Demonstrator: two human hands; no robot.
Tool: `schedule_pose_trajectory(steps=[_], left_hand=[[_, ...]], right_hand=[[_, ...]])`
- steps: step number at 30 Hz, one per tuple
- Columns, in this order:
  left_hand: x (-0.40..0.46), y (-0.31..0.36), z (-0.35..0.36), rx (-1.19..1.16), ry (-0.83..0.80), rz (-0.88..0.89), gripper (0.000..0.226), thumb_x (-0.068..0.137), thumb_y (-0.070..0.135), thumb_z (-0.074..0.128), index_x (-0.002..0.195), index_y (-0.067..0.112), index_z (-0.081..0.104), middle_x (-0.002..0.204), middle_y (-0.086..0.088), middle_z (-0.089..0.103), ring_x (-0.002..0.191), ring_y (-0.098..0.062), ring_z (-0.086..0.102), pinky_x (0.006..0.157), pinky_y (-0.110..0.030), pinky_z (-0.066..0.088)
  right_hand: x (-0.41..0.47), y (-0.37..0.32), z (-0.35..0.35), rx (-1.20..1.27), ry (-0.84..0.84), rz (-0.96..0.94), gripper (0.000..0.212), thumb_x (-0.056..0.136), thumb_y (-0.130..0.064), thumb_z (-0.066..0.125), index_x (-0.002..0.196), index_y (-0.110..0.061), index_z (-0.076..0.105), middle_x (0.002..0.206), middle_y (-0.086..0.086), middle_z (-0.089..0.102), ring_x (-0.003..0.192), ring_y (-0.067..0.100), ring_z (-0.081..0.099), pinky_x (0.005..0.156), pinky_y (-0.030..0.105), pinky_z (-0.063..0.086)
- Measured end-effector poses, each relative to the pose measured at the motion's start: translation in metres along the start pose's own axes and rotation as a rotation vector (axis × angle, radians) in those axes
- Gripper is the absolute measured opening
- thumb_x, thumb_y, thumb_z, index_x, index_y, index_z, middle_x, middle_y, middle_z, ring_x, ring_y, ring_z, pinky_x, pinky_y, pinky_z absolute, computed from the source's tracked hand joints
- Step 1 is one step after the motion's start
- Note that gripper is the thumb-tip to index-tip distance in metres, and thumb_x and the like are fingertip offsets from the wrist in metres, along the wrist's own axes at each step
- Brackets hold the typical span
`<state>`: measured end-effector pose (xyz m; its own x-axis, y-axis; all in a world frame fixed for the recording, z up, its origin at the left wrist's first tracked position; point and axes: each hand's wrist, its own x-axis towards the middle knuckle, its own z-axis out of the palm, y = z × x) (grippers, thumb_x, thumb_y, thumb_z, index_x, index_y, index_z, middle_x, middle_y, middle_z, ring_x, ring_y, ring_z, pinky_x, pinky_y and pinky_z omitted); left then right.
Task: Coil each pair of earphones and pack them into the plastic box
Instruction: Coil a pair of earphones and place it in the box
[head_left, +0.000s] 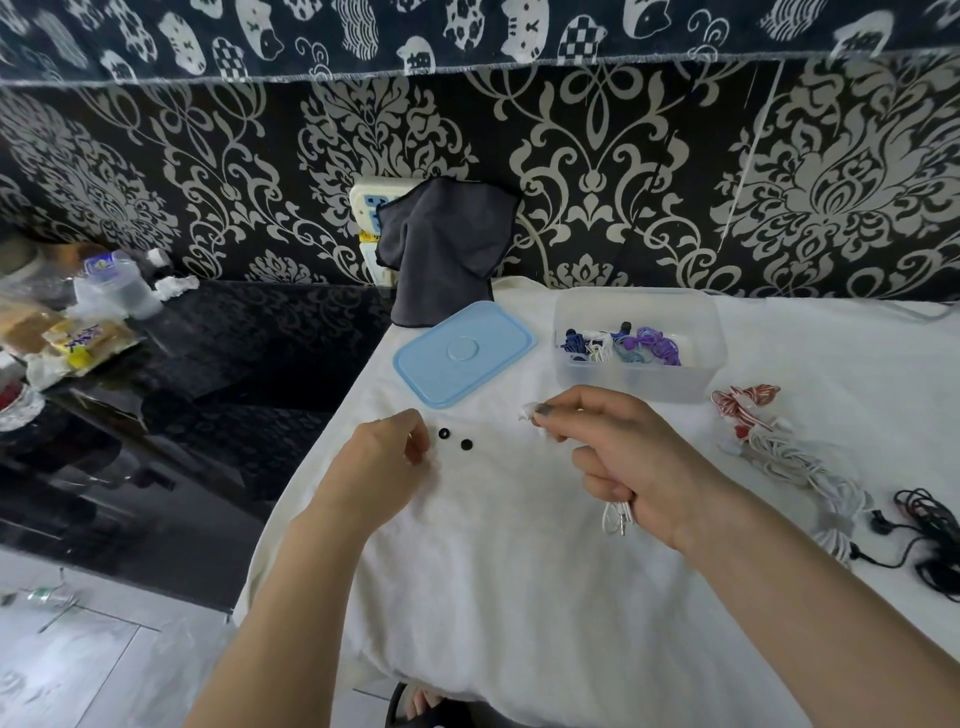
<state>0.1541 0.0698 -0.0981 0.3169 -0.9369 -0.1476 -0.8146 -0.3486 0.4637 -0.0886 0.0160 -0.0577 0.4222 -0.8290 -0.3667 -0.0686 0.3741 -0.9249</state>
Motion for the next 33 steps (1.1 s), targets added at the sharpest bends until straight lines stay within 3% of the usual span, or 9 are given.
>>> schedule_pose_trajectory(steps=[4,8,12,17,21,24,28,31,33], left_hand=[[-0.008,0.019,-0.012,-0.125,0.049,0.061,0.019,0.09,0.012,0.067,0.081,0.025,0.056,0.084,0.007,0.067,0.065,-0.013,0.063,0.049,-0.013,0.039],[-0.02,0.049,-0.021,-0.365,0.03,0.098,0.012,0.093,0.005,0.064,0.085,0.013,0.061,0.087,-0.001,0.069,0.047,-0.002,0.055,0.043,-0.013,0.031],[-0.024,0.067,-0.019,-0.507,-0.041,0.135,0.015,0.093,0.005,0.064,0.089,0.018,0.07,0.088,0.004,0.072,0.077,-0.009,0.074,0.072,-0.035,0.057],[-0.023,0.079,-0.013,-0.589,-0.099,0.184,0.014,0.095,0.009,0.065,0.089,0.019,0.073,0.087,0.006,0.072,0.081,-0.016,0.075,0.082,-0.032,0.06],[-0.023,0.089,-0.012,-0.69,-0.14,0.189,0.013,0.097,0.004,0.061,0.091,0.012,0.07,0.089,0.003,0.073,0.084,-0.018,0.076,0.077,-0.029,0.061],[-0.023,0.094,-0.012,-0.723,-0.156,0.193,0.008,0.096,0.002,0.064,0.092,0.009,0.068,0.088,-0.003,0.074,0.078,-0.018,0.075,0.073,-0.027,0.06],[-0.024,0.099,-0.012,-0.707,-0.143,0.193,0.01,0.091,0.004,0.07,0.09,0.013,0.068,0.082,-0.002,0.075,0.074,-0.015,0.073,0.078,-0.029,0.058],[-0.024,0.1,-0.011,-0.674,-0.121,0.182,0.013,0.087,0.007,0.074,0.089,0.019,0.071,0.083,-0.003,0.077,0.081,-0.025,0.073,0.077,-0.032,0.053],[-0.024,0.099,-0.01,-0.666,-0.109,0.187,0.014,0.087,0.009,0.075,0.089,0.023,0.072,0.083,-0.006,0.077,0.084,-0.035,0.07,0.075,-0.032,0.05]], right_hand=[[-0.003,-0.002,-0.001,-0.129,0.099,-0.078,0.017,0.087,-0.03,0.074,0.084,-0.014,0.072,0.055,-0.015,0.045,0.039,0.008,0.025,0.041,0.017,0.021],[-0.006,-0.005,-0.004,-0.282,0.179,-0.195,0.015,0.086,-0.037,0.074,0.08,-0.023,0.073,0.072,-0.015,0.06,0.036,0.002,0.037,0.047,0.02,0.027],[-0.007,-0.007,-0.006,-0.302,0.192,-0.208,0.017,0.086,-0.035,0.075,0.078,-0.02,0.07,0.043,-0.016,0.046,0.033,0.005,0.035,0.048,0.019,0.029],[-0.007,-0.009,-0.008,-0.188,0.154,-0.194,0.018,0.087,-0.026,0.075,0.078,-0.014,0.067,0.053,-0.013,0.053,0.034,0.01,0.029,0.041,0.017,0.024],[-0.007,-0.013,-0.009,-0.111,0.127,-0.172,0.022,0.086,-0.022,0.073,0.067,-0.017,0.065,0.092,0.028,0.064,0.036,0.009,0.031,0.043,0.021,0.027],[-0.007,-0.015,-0.011,-0.078,0.118,-0.155,0.027,0.086,-0.019,0.072,0.061,-0.02,0.063,0.1,0.027,0.069,0.039,0.012,0.027,0.043,0.022,0.035],[-0.007,-0.016,-0.015,-0.055,0.117,-0.161,0.016,0.082,-0.013,0.074,0.073,-0.014,0.061,0.101,0.035,0.064,0.036,0.009,0.03,0.042,0.021,0.022],[-0.007,-0.016,-0.016,-0.039,0.126,-0.152,0.015,0.082,-0.009,0.073,0.087,-0.018,0.062,0.096,0.021,0.072,0.037,0.007,0.034,0.06,0.029,0.042],[-0.009,-0.017,-0.016,-0.058,0.122,-0.158,0.018,0.084,-0.009,0.071,0.093,-0.024,0.069,0.091,0.01,0.075,0.037,0.006,0.035,0.066,0.033,0.042]])
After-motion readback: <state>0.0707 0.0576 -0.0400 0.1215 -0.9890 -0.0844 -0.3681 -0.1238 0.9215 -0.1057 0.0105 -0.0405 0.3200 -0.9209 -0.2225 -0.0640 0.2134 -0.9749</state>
